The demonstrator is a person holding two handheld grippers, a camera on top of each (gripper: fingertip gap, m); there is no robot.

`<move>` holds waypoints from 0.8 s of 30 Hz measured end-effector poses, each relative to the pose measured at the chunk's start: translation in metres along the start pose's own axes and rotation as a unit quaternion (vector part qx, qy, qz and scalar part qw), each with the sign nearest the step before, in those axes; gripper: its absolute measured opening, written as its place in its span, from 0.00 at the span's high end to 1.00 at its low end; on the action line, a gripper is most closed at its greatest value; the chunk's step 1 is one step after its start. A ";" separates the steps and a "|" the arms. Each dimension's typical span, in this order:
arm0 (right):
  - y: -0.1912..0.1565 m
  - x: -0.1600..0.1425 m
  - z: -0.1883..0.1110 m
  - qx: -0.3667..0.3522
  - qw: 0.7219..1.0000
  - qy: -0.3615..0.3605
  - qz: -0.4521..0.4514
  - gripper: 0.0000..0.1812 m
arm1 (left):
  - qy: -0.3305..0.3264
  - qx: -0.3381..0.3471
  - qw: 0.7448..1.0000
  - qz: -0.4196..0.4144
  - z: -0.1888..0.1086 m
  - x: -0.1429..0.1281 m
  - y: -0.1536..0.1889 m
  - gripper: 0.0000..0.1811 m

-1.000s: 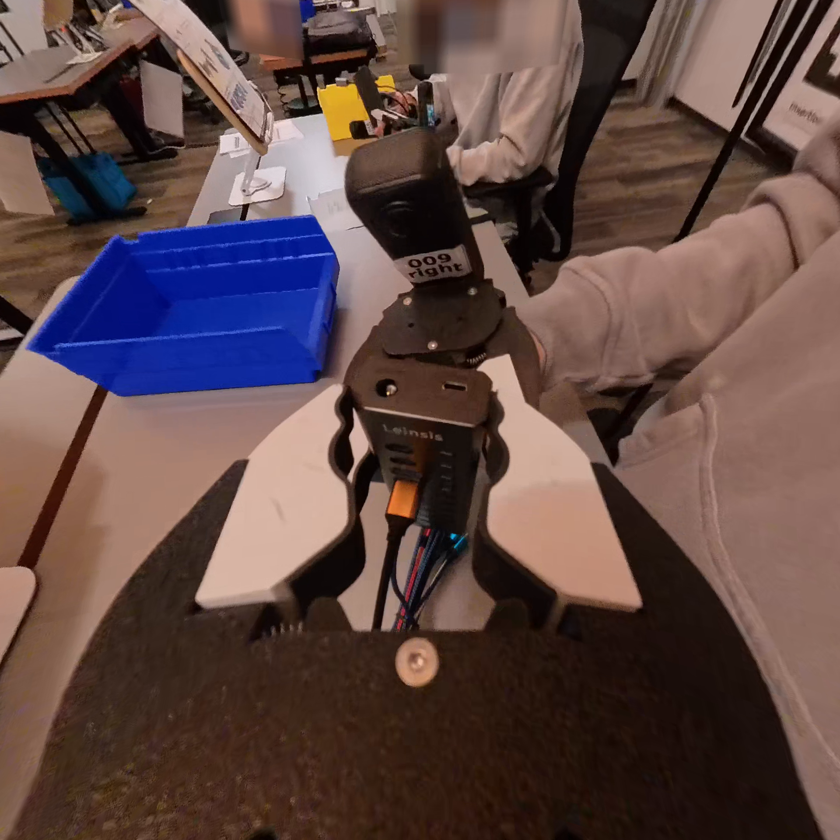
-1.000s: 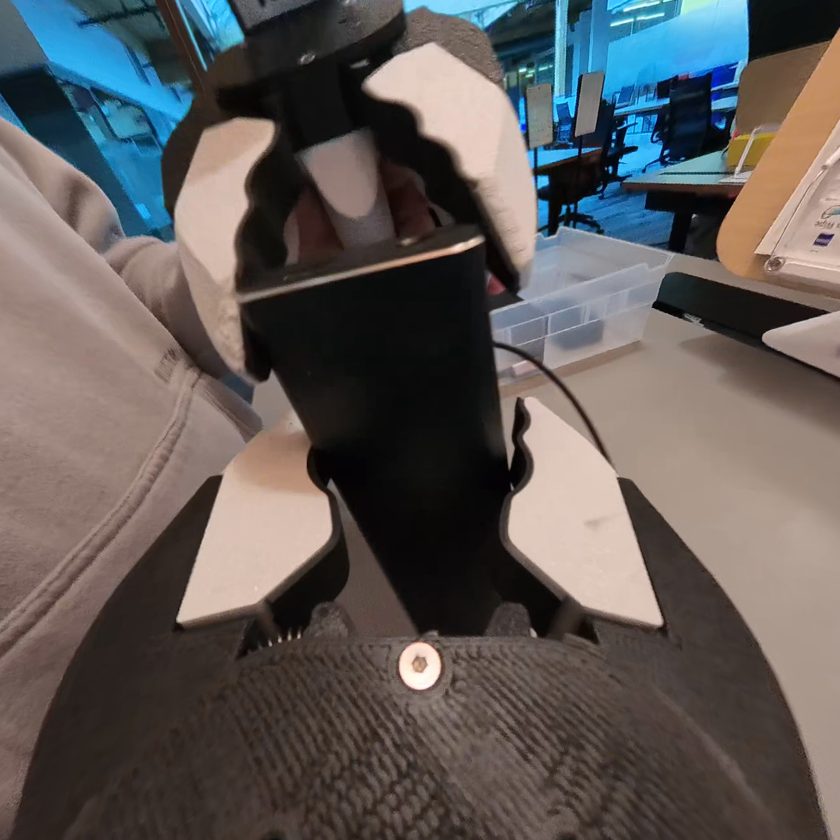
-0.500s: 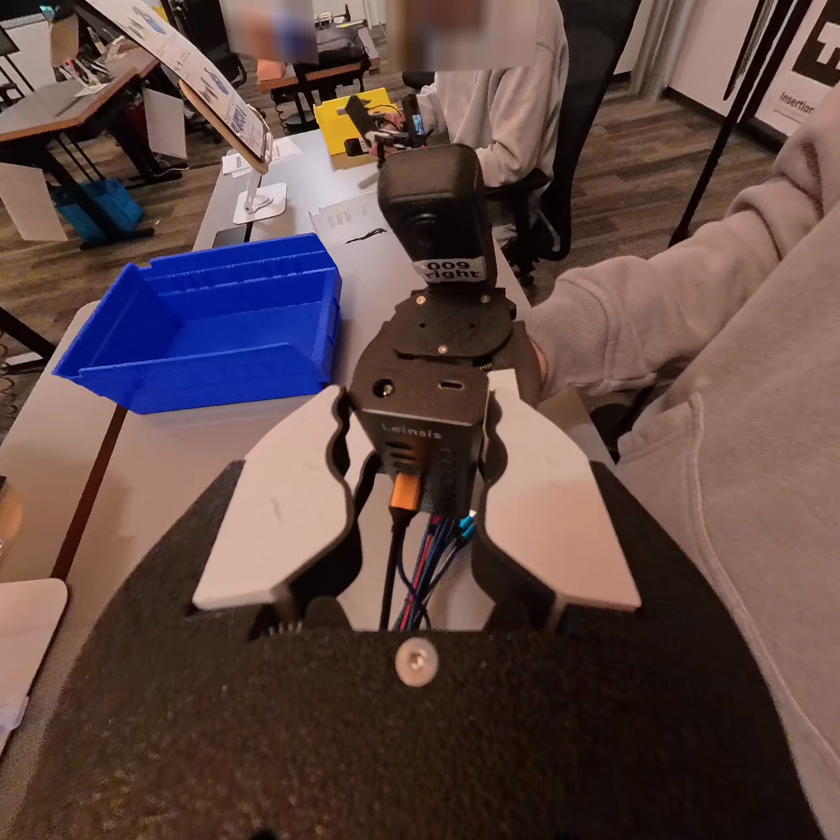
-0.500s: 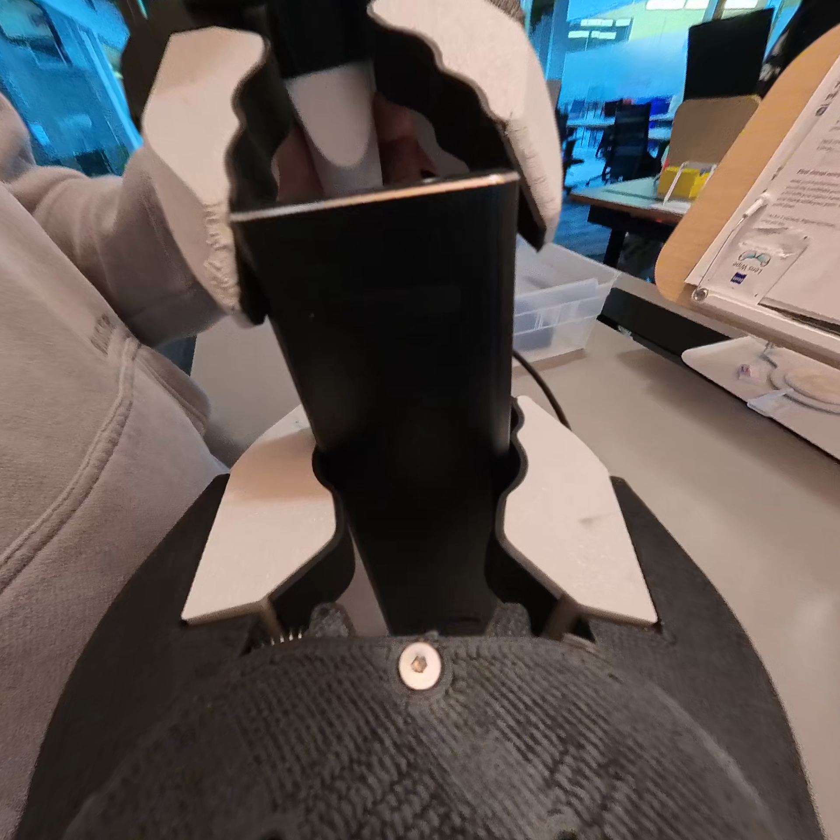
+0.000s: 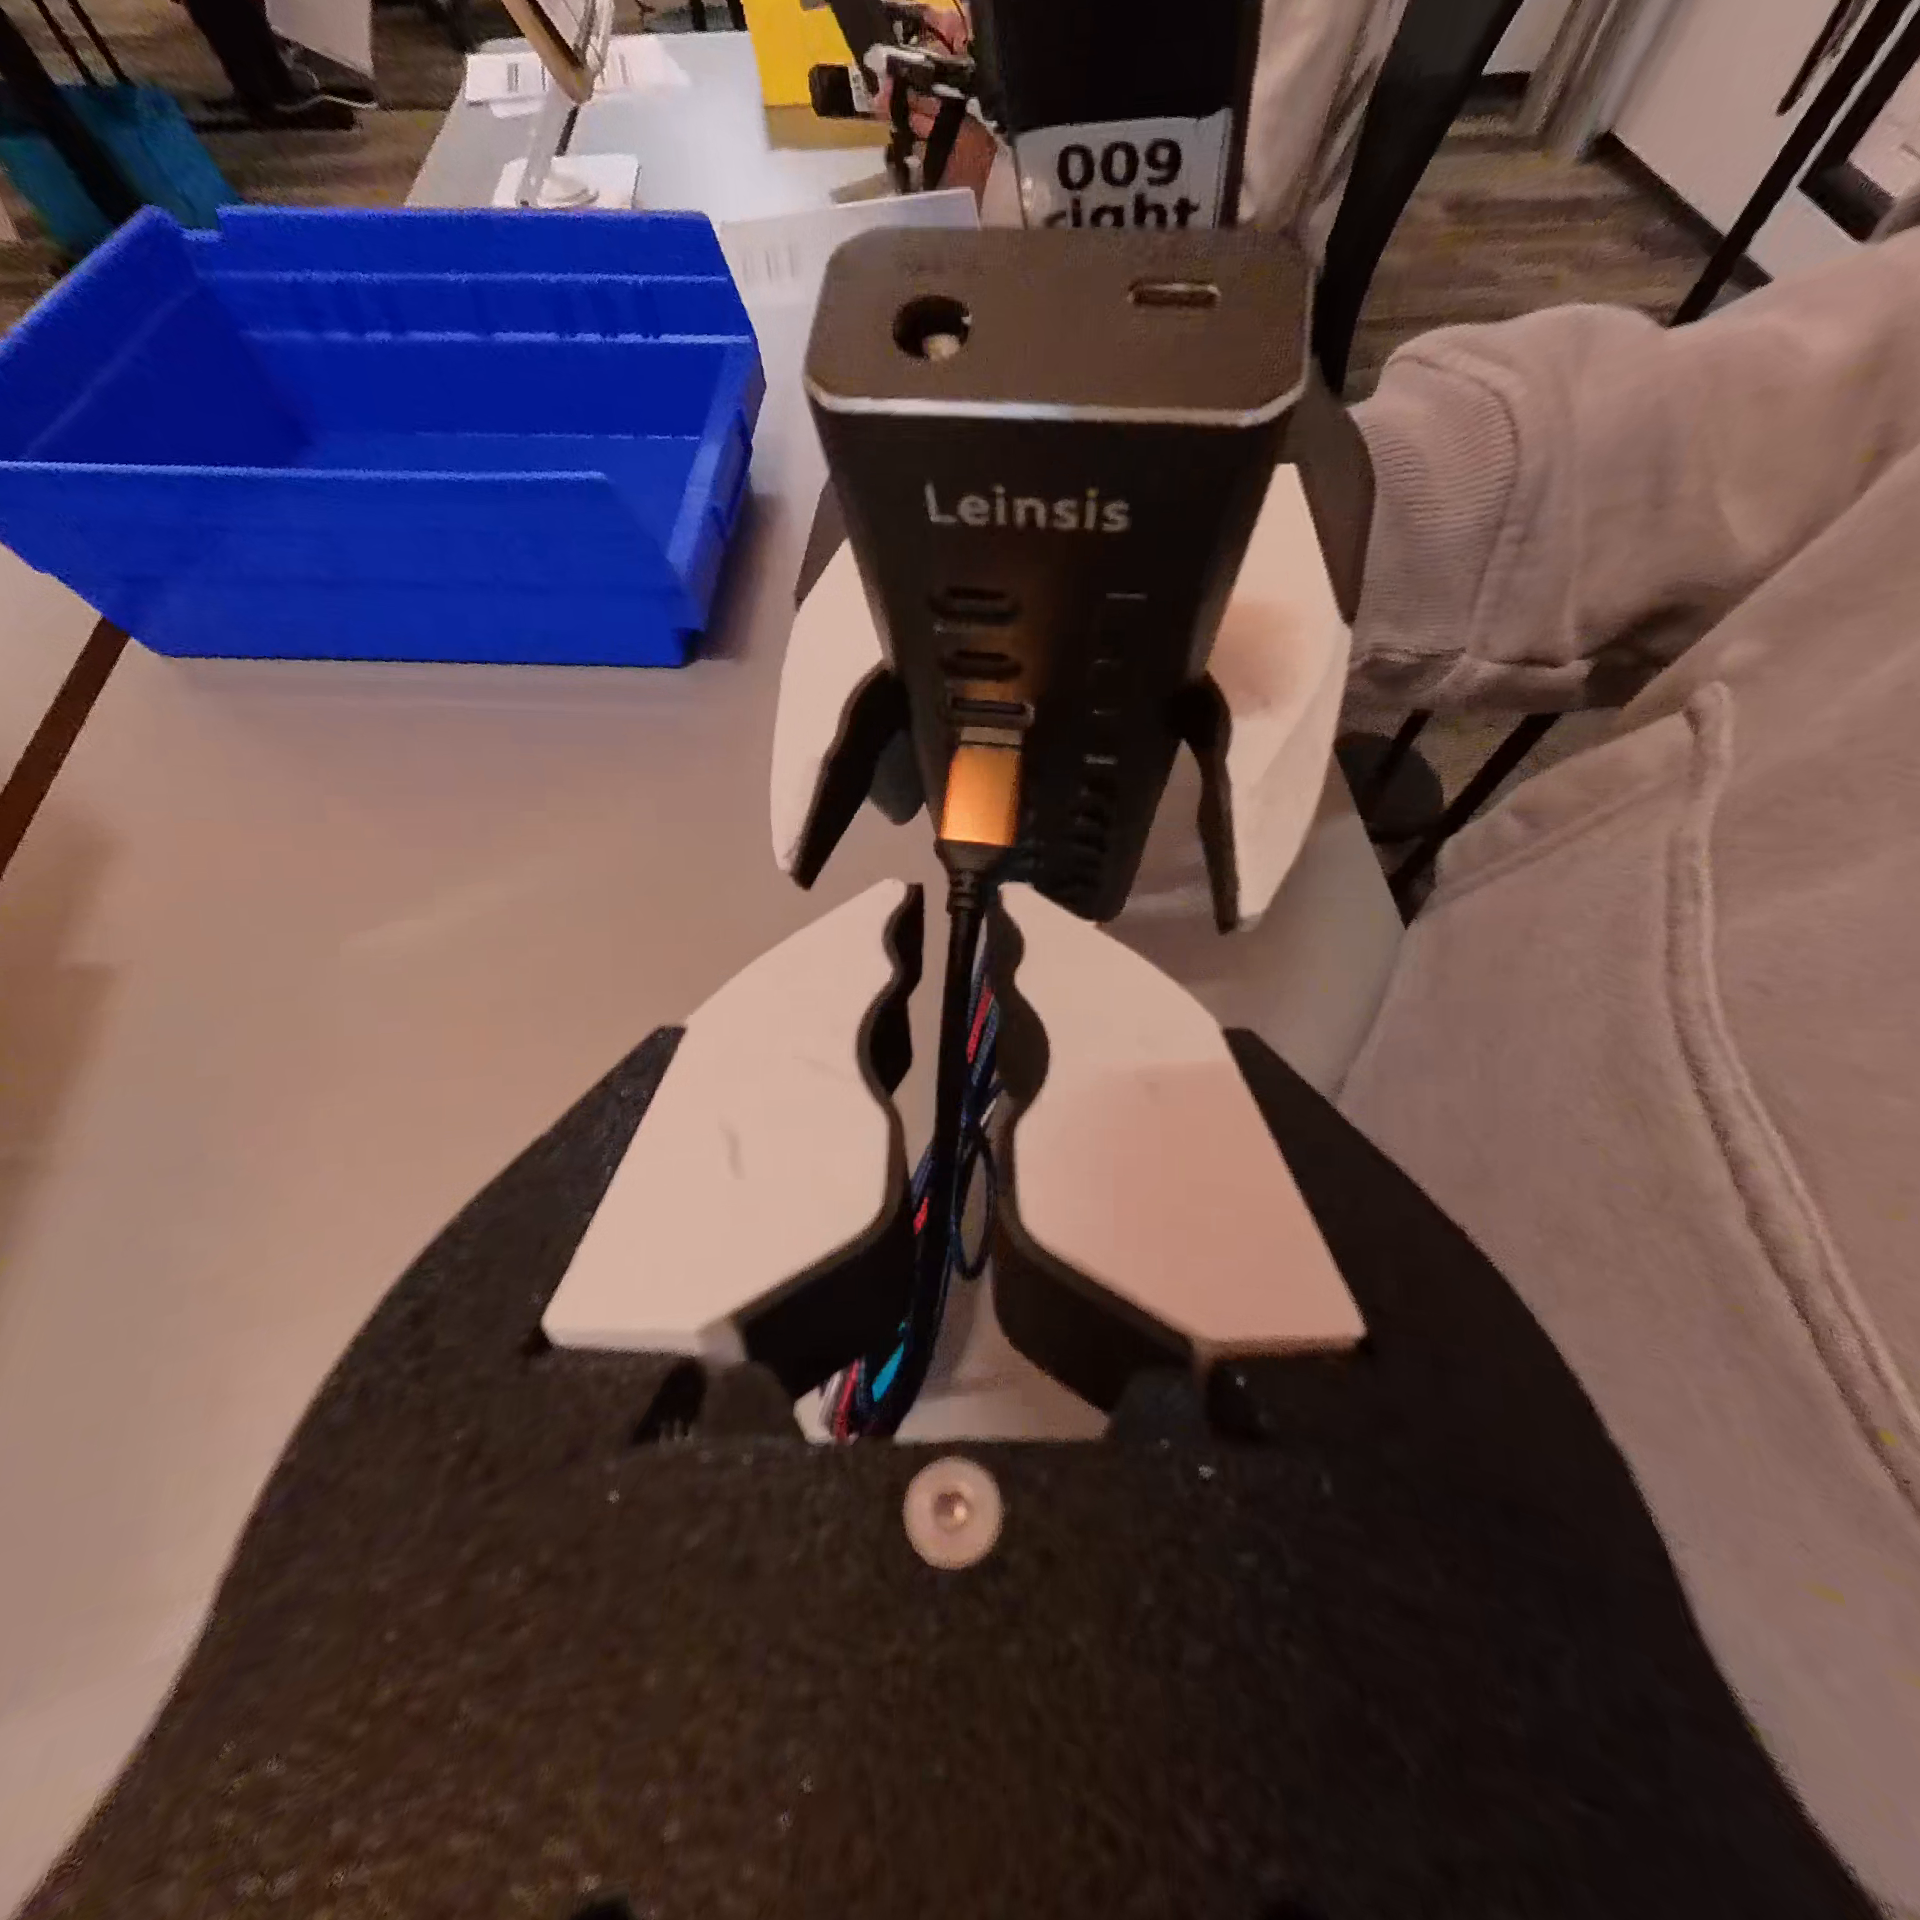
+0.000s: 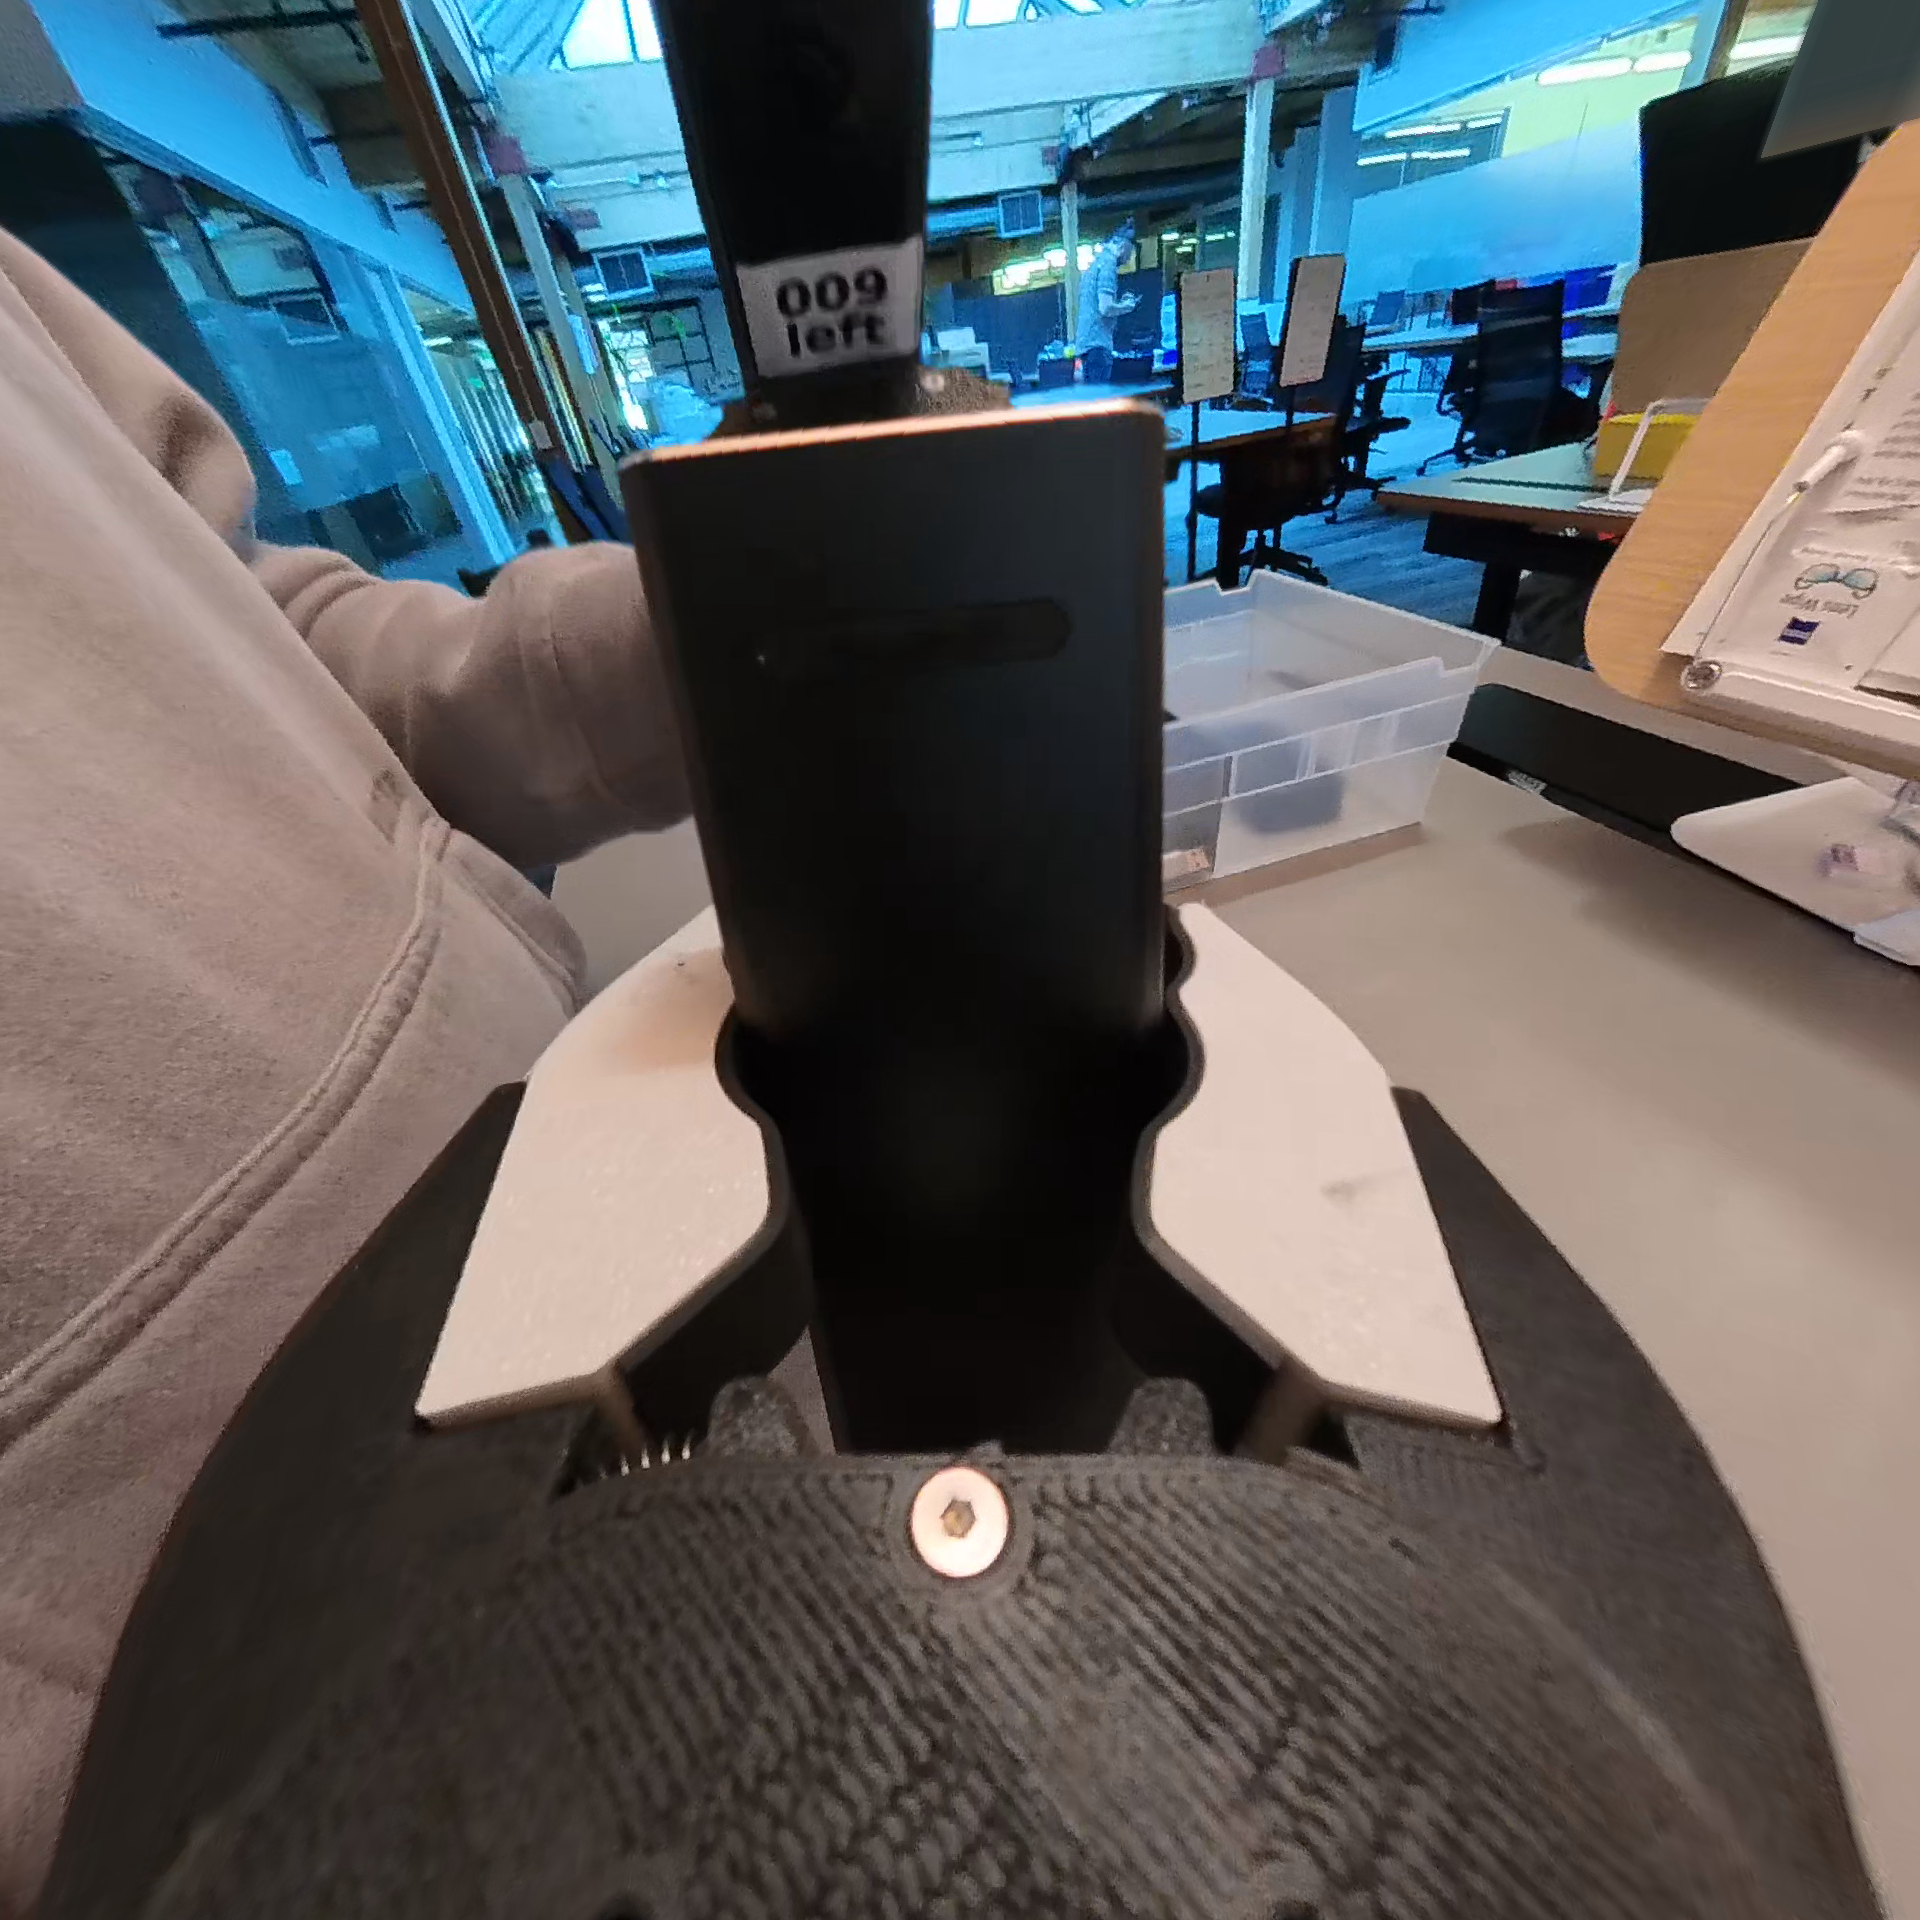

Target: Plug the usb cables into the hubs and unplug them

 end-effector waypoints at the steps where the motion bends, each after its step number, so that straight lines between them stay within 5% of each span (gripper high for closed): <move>1: 0.000 0.000 0.001 0.002 1.000 0.001 0.003 0.60 | 0.002 -0.004 1.000 0.001 0.002 -0.001 0.001 0.96; 12: 0.010 0.000 0.000 0.011 1.000 0.007 0.018 0.60 | -0.005 0.038 0.999 0.016 0.000 0.007 -0.007 0.96; 15: 0.020 0.010 -0.004 -0.028 0.999 -0.027 -0.022 0.60 | 0.049 0.106 0.993 -0.001 -0.017 0.016 -0.015 0.77; 20: 0.052 0.062 -0.050 -0.104 0.993 -0.008 -0.057 0.60 | 0.123 0.193 0.973 -0.032 -0.057 0.002 -0.017 0.74; 24: 0.086 0.127 -0.101 -0.190 0.978 0.050 -0.075 0.60 | 0.103 0.162 0.977 -0.092 -0.053 -0.031 -0.007 0.73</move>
Point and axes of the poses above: each gripper's, where its closed fingertips meet, z out along the fingers, x out of its top, y = z × x across the jaws, the point moved 7 cm from there along -z, back along the fingers, and after that the axes turned 5 degrees about -x, right-handed, at the moved point
